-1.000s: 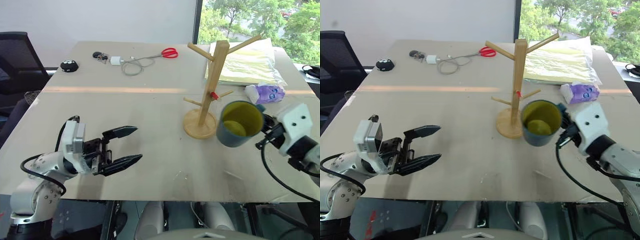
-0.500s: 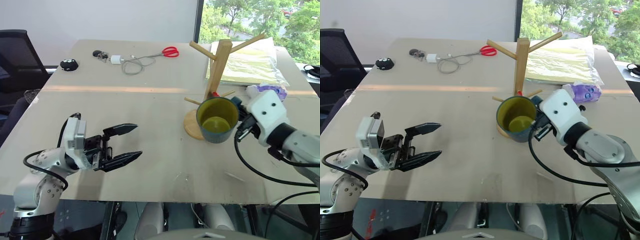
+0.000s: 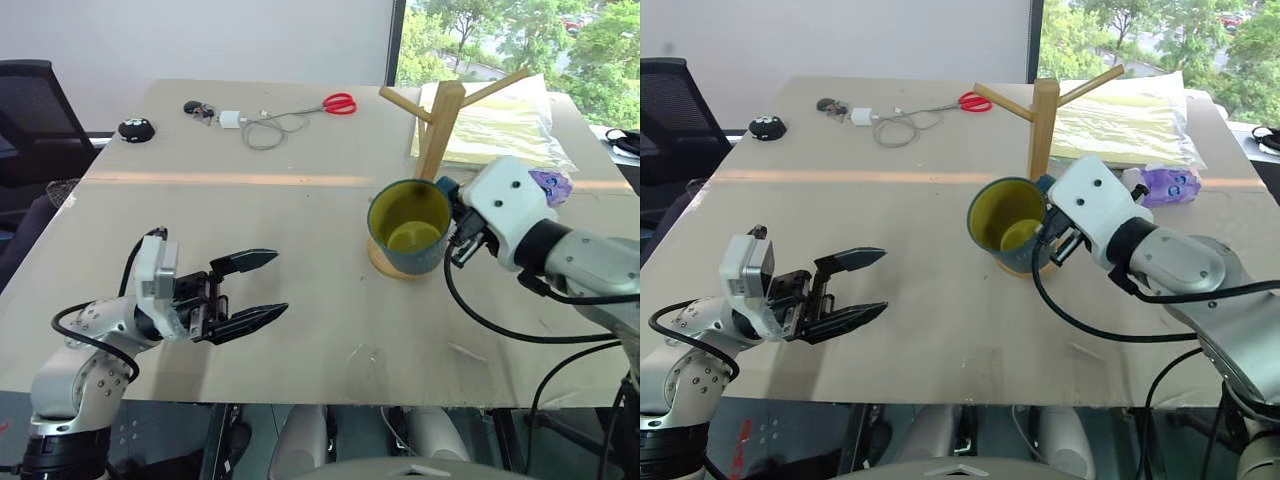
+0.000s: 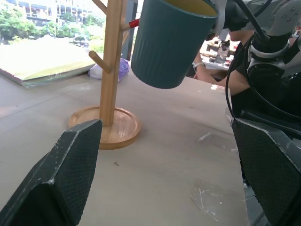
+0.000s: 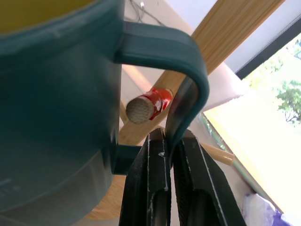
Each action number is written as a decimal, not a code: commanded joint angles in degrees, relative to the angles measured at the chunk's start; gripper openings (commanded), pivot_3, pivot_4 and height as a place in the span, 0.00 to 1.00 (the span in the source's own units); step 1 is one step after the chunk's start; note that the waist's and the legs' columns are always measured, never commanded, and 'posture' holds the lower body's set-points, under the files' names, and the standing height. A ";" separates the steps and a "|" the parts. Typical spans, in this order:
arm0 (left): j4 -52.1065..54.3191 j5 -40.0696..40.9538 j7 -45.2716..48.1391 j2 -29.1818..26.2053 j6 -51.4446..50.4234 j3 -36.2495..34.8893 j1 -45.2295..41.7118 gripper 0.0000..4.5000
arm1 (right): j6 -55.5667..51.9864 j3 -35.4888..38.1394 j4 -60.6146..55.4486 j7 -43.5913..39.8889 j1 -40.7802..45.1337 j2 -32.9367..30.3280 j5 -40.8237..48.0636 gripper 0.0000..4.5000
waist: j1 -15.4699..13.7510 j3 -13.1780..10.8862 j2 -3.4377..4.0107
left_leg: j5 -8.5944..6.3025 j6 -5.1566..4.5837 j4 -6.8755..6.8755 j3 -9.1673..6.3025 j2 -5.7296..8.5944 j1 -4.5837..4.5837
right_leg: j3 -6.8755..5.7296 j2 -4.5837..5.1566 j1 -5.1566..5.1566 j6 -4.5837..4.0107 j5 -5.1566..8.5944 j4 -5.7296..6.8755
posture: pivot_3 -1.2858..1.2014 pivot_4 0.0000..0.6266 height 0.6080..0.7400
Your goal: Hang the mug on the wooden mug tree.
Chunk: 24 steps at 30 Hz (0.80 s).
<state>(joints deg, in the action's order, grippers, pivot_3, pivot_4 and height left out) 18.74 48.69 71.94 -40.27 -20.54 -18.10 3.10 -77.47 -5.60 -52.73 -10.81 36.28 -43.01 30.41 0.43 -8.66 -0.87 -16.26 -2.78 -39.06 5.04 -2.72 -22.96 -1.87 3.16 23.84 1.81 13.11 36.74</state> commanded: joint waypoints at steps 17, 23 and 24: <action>1.77 4.57 -0.07 1.70 1.05 -4.52 3.94 1.00 | 6.65 27.23 -0.11 -17.11 -14.69 1.83 8.48 0.79 | 0.19 -0.01 -0.03 | -0.03 -0.03 0.12 -0.06 0.01 -0.07 | -0.07 0.00 0.02 0.15 -0.04 -0.08 | 0.52 0.24 1.00; -3.69 -1.85 -3.70 0.97 1.24 -4.73 5.97 1.00 | 23.83 39.74 2.68 -31.78 -39.31 1.37 6.61 0.79 | -0.35 0.00 -0.06 | -0.04 -0.06 0.15 -0.13 0.04 0.05 | -0.10 -0.04 -0.11 0.12 0.06 -0.07 | 0.52 0.24 1.00; -4.25 -3.18 -4.55 0.72 1.25 -4.58 6.35 1.00 | 27.32 40.54 3.79 -33.88 -43.03 1.64 5.57 0.79 | -0.38 -0.01 -0.04 | -0.04 -0.06 0.17 -0.12 0.03 0.07 | -0.08 -0.04 -0.11 0.12 0.06 -0.07 | 0.52 0.24 1.00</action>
<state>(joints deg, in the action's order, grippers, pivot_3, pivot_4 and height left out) 14.51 46.85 68.35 -38.74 -19.77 -21.91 9.36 -55.79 31.95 -49.13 -41.39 -5.63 -41.34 37.49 0.06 -8.67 -0.91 -16.30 -2.84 -38.89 4.98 -2.68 -22.89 -1.88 3.12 23.74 1.95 13.18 36.67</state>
